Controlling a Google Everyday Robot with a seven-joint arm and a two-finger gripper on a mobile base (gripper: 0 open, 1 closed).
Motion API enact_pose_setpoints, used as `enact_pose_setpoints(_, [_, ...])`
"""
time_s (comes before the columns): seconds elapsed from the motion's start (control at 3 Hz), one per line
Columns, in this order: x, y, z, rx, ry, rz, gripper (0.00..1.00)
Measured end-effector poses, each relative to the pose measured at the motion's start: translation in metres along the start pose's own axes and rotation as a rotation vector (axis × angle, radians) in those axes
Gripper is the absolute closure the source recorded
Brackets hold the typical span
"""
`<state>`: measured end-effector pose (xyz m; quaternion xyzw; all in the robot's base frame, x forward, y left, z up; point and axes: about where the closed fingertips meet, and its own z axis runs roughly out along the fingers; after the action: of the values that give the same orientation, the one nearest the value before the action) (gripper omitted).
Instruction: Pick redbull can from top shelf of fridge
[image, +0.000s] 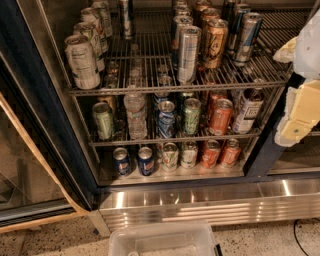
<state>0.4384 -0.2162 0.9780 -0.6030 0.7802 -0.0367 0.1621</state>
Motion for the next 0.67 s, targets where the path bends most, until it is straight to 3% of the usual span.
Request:
enact_pose_setpoints(0.33, [0.0, 0.0, 0.0, 0.0, 0.0, 0.0, 0.0])
enact_pose_setpoints(0.67, [-0.0014, -0.0055, 0.0004, 0.026, -0.057, 0.062, 0.0])
